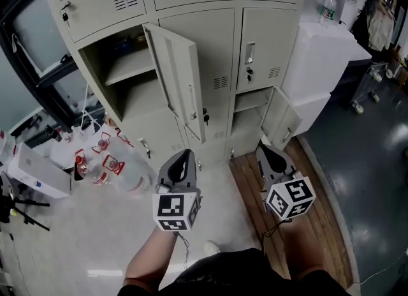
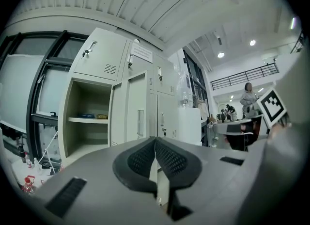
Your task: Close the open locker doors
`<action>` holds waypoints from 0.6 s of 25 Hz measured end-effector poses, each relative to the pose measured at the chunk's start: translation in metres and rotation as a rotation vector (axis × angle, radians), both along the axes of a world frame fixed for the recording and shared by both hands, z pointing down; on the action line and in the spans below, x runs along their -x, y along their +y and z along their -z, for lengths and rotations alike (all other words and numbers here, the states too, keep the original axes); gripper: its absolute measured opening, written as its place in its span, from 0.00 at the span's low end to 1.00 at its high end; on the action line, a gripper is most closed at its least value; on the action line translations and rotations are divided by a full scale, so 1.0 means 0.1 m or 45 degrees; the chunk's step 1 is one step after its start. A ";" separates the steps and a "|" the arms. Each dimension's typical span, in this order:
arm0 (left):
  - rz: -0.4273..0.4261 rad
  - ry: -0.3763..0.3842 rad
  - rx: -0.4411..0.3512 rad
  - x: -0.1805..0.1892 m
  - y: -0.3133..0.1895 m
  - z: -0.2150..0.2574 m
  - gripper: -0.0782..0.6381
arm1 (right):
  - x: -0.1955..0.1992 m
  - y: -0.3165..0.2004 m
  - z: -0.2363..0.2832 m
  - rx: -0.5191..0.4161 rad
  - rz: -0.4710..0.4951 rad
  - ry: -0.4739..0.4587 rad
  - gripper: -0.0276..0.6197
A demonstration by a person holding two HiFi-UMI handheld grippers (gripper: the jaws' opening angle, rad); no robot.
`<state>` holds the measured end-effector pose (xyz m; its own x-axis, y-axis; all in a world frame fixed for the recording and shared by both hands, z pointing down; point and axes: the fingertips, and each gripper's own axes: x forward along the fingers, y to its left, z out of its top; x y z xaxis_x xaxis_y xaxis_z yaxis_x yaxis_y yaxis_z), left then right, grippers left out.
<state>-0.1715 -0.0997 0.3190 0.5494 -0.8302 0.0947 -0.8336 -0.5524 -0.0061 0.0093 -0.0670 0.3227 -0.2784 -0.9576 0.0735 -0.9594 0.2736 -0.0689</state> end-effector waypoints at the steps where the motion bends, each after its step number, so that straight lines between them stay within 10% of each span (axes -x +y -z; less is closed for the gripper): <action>1: -0.011 -0.010 0.002 0.00 -0.02 0.00 0.12 | 0.03 -0.02 0.01 -0.002 -0.002 -0.001 0.04; 8: -0.047 -0.026 -0.018 -0.03 -0.14 0.04 0.12 | 0.14 -0.04 0.04 -0.012 -0.017 0.006 0.04; 15: -0.031 -0.003 -0.056 -0.19 -0.35 0.07 0.35 | -0.05 -0.13 0.09 -0.022 -0.043 0.015 0.04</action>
<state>-0.1521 -0.1342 0.3121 0.5697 -0.8197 0.0596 -0.8196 -0.5720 -0.0324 0.0148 -0.0798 0.3139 -0.2449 -0.9677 0.0599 -0.9689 0.2419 -0.0529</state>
